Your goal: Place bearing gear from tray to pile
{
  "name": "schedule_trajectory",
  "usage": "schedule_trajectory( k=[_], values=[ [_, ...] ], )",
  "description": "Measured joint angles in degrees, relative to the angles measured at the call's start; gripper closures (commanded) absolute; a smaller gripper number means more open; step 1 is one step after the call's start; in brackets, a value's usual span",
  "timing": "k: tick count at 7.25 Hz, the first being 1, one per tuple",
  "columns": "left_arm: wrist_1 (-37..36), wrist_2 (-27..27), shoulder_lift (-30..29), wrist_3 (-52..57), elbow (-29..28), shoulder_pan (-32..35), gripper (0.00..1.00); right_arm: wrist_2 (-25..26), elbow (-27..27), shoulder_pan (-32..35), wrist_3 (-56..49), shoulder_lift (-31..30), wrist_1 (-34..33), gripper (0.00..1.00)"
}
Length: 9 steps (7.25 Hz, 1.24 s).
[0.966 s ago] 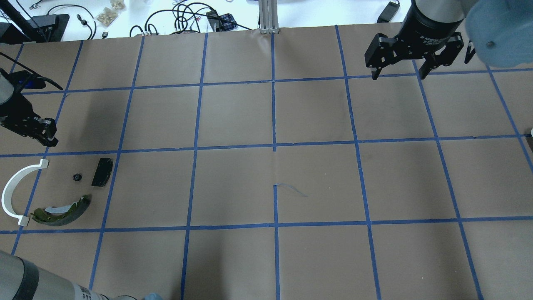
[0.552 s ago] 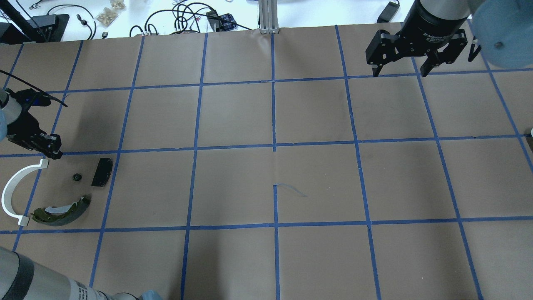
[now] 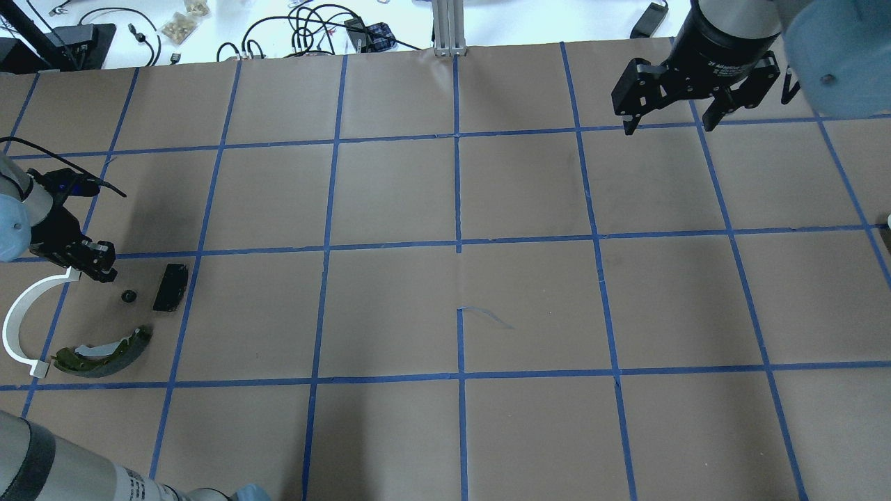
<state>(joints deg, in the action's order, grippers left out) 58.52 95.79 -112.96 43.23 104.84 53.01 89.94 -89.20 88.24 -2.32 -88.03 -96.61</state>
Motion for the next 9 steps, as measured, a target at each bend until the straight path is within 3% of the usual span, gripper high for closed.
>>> schedule_trajectory(
  k=[5,6,7,9],
  values=[
    [-0.2,1.65,-0.05,-0.13,1.73,-0.16,1.0,0.2,0.3,0.0,-1.63,-0.88,2.62,0.0],
    [-0.23,1.7,-0.14,-0.1,1.75,-0.18,0.82,0.38,0.37,0.0,-1.61,-1.21,3.73,0.0],
    [-0.25,1.7,-0.31,-0.09,1.77,-0.19,0.55,0.54,0.48,0.0,-1.4,-1.31,4.42,0.0],
    [-0.31,1.69,-0.69,-0.16,1.77,-0.19,0.17,0.15,0.54,0.0,-1.99,-1.02,4.26,0.0]
  ],
)
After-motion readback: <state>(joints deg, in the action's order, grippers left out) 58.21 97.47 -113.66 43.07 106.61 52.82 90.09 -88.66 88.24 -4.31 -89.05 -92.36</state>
